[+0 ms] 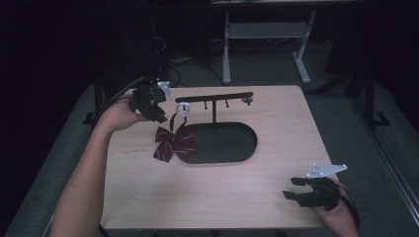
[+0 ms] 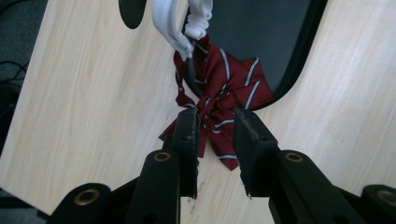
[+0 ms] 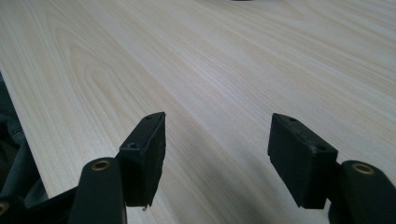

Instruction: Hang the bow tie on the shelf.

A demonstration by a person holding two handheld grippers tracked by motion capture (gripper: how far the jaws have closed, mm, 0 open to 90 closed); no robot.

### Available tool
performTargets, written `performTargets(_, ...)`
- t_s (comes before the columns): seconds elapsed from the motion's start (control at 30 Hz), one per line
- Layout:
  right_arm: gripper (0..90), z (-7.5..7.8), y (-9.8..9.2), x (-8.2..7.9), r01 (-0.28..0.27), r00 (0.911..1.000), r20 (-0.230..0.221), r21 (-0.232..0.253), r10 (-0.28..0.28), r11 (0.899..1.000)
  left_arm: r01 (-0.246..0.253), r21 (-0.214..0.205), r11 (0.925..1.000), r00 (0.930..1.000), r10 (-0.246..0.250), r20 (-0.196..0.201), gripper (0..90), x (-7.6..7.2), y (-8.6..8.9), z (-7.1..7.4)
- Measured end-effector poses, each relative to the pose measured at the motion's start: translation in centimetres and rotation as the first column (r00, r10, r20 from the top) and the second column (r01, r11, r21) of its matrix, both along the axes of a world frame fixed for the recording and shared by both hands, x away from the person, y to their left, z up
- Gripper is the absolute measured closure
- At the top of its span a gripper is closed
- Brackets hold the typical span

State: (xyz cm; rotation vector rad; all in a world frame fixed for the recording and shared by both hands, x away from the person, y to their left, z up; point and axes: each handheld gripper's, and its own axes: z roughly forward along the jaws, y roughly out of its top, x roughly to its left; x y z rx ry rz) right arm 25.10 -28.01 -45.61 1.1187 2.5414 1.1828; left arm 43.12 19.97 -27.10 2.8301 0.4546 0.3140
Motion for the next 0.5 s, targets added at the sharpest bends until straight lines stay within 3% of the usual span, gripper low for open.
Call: performTargets(0.5, 36.5, -0.1, 0.1, 0.0, -0.009, 1.0, 0.005, -0.012, 0.009, 1.0, 0.005, -0.008, 1.0, 0.9999, -0.005, -0.009, 68.9, -1.5, 0.8, -0.8)
